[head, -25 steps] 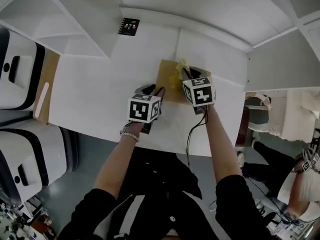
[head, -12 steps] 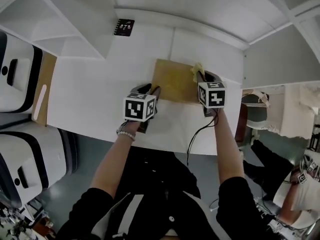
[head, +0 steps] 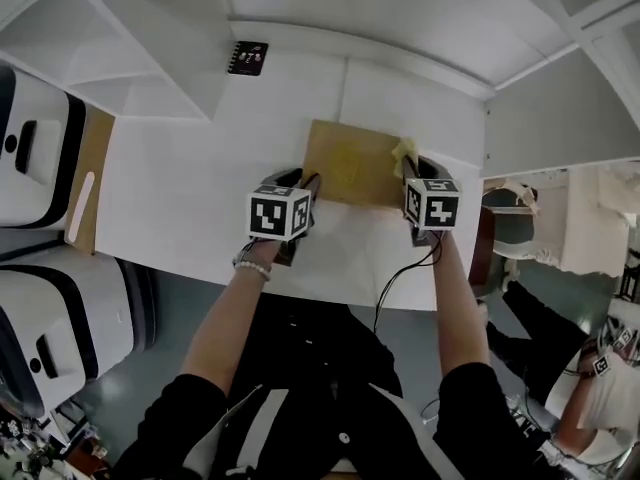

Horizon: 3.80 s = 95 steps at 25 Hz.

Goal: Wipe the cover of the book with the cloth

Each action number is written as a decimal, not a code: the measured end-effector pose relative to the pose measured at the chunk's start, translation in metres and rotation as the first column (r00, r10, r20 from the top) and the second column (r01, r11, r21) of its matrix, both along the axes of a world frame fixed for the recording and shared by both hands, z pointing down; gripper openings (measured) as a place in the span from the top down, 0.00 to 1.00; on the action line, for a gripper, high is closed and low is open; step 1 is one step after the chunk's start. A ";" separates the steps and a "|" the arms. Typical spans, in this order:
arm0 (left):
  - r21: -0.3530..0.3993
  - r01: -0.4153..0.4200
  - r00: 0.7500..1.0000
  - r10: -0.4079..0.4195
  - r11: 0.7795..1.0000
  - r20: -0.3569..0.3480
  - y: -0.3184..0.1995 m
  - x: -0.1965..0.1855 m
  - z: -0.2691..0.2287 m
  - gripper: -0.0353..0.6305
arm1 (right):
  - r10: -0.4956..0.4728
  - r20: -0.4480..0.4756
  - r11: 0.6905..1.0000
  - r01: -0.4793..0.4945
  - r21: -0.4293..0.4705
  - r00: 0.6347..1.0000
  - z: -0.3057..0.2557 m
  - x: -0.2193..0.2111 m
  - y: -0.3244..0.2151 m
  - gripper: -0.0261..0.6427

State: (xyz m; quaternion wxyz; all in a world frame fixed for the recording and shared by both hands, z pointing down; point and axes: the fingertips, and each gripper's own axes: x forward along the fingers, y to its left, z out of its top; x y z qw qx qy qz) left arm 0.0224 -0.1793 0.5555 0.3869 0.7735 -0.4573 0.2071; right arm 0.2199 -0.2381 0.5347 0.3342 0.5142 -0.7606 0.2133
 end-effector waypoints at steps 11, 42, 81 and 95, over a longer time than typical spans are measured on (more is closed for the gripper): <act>-0.002 -0.001 1.000 0.001 1.000 0.000 -0.001 0.000 0.001 0.73 | -0.131 0.004 0.991 0.131 -0.010 0.991 0.002 -0.049 0.010 0.90; -0.007 0.004 1.000 -0.004 1.000 0.002 0.000 0.000 0.000 0.73 | -0.493 0.021 0.870 0.493 0.013 0.870 0.001 -0.196 0.020 0.90; -0.022 0.011 1.000 -0.011 1.000 -0.001 0.000 0.000 0.001 0.73 | -0.021 0.010 1.000 0.021 0.012 1.000 0.004 -0.005 0.048 0.90; -0.023 0.014 1.000 -0.014 1.000 0.003 0.000 -0.003 0.000 0.73 | -0.056 0.033 0.998 0.056 0.014 0.998 0.005 -0.048 0.062 0.90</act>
